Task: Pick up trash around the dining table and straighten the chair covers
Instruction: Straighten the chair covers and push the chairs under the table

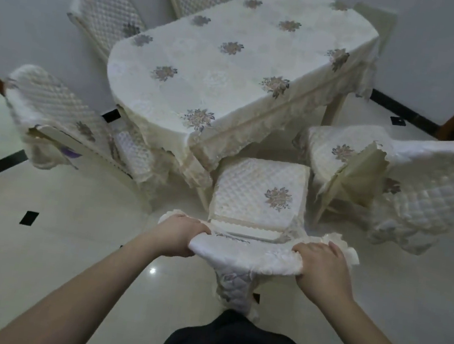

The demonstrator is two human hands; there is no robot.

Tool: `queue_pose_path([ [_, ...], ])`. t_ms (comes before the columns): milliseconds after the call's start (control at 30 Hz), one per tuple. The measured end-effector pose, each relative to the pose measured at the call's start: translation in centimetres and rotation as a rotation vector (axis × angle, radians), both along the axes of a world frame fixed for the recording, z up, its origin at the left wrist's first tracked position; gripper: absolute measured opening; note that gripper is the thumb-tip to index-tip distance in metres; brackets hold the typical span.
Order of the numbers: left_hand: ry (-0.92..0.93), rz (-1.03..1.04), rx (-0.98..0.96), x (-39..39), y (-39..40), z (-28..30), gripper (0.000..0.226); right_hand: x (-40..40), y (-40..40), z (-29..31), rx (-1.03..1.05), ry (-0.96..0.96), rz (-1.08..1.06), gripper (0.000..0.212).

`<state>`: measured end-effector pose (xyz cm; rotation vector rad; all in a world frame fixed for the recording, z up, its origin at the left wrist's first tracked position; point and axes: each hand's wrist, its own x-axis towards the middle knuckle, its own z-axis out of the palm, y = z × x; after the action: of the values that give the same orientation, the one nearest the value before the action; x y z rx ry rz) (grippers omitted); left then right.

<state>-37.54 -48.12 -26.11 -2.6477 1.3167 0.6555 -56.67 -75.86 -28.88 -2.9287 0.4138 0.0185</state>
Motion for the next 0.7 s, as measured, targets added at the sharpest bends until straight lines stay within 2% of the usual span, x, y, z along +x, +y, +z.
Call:
queue_pose_path([
  [100,0.088,-0.019,0.002,1.3,0.4,0.4,0.039,0.2,-0.1,0.0,-0.012,0.011,0.007,0.035],
  [200,0.008,-0.054,-0.026,1.4,0.6,0.0,0.029,0.4,-0.4,0.1,-0.015,-0.004,0.037,0.035],
  [333,-0.103,-0.132,-0.005,1.4,0.8,-0.8,0.027,0.5,-0.5,-0.3,0.002,-0.062,0.065,0.036],
  [533,-0.131,-0.12,-0.039,2.1,-0.5,-0.4,0.023,2.1,-2.5,0.5,0.018,-0.149,0.054,0.029],
  [700,-0.194,-0.09,0.116,0.6,-4.1,1.3,0.024,4.4,-7.0,2.3,0.042,-0.184,0.096,0.02],
])
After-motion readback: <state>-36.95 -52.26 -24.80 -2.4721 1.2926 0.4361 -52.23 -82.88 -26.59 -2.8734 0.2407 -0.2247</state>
